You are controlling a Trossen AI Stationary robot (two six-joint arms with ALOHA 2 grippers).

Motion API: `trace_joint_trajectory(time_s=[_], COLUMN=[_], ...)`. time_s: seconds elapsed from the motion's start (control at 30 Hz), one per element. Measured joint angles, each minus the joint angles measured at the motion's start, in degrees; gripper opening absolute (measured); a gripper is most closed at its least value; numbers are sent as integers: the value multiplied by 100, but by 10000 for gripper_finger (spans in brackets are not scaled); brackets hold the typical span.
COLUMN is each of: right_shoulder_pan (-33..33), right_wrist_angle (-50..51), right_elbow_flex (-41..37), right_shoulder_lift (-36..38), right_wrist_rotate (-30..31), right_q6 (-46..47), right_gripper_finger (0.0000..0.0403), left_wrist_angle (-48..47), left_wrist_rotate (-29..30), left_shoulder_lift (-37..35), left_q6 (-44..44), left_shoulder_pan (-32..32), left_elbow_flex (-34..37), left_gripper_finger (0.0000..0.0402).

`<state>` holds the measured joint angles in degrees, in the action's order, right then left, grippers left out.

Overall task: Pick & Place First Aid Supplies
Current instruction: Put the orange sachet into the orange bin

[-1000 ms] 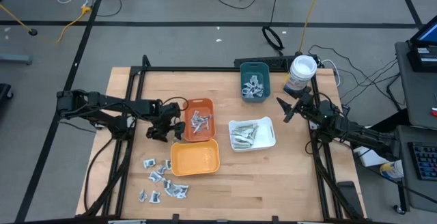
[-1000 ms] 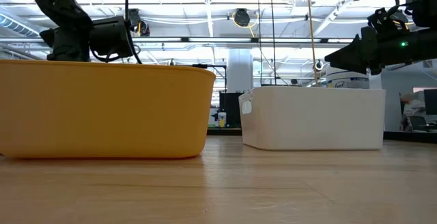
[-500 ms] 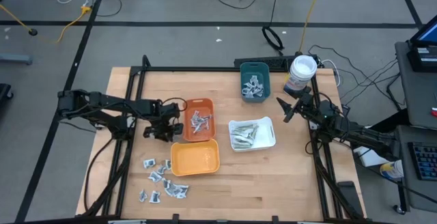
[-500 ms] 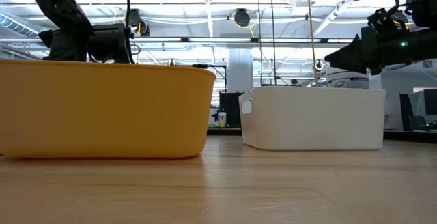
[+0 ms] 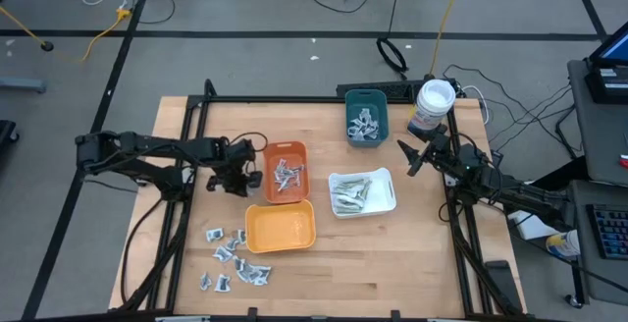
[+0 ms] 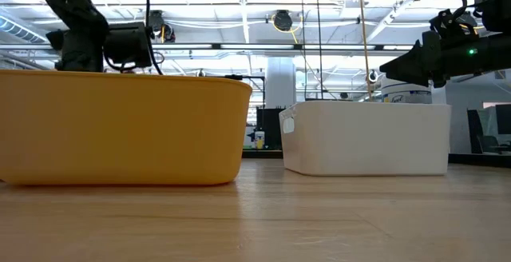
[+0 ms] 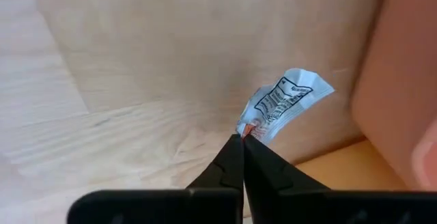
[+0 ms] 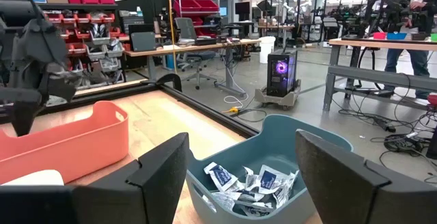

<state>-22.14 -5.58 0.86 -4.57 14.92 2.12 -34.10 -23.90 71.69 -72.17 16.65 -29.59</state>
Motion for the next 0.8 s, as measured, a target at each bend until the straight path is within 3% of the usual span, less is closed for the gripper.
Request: trace_joint_trajectory(time_s=[0.4, 0.57, 0.8], right_shoulder_pan=[-1, 0, 0], right_wrist_angle=[0, 0, 0], right_elbow_flex=[0, 0, -1], right_shoulder_lift=[1, 0, -1], right_wrist_rotate=[-2, -1, -1], right_q6=[-1, 0, -1], right_gripper_finger=[263, 263, 263], left_wrist_angle=[-1539, -1863, -2142], left_wrist_rotate=[208, 319, 455], left_shoulder_lift=[-872, -195, 947], left_q6=[329, 665, 753], left_shoulder_pan=[274, 274, 277], left_elbow_flex=[-583, -1290, -2825], left_gripper_finger=[1, 1, 0])
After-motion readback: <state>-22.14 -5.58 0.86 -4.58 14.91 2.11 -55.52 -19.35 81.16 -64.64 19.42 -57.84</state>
